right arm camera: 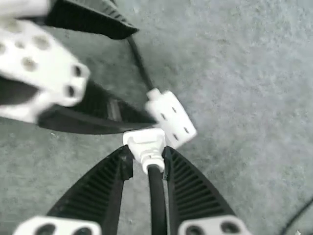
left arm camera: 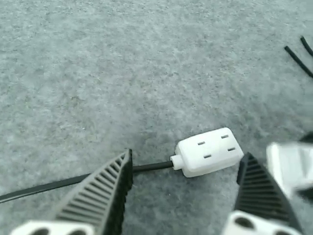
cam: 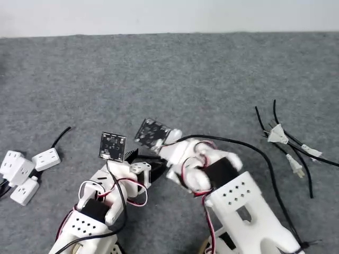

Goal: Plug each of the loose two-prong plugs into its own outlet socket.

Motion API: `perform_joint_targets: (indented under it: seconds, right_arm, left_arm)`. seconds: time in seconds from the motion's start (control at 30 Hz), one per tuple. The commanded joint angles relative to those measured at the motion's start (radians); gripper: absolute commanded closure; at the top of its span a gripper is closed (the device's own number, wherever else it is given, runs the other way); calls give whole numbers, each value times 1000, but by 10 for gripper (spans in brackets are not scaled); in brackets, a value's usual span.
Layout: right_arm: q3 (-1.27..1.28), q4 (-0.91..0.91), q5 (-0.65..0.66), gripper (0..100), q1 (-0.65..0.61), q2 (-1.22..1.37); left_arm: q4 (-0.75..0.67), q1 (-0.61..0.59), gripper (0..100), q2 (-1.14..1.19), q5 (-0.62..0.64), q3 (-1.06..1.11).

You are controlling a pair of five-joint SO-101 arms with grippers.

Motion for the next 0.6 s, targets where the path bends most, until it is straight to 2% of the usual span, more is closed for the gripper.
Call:
perform_joint_targets:
  seconds: [0.0, 0.23, 0.47, 0.57]
  right_arm:
    - [-61, -4, 94, 991, 87, -24]
    - [-66, -18, 241, 991, 104, 22]
    - [-117, -102, 348, 991, 104, 248]
    - [-213, -67, 402, 991, 102, 358]
  left_arm:
    - [-18, 5, 670, -8, -11, -7]
    - [-68, -94, 672, -8, -5, -18]
    - [-68, -98, 671, -8, -12, 28]
    - [-68, -98, 671, -8, -100, 44]
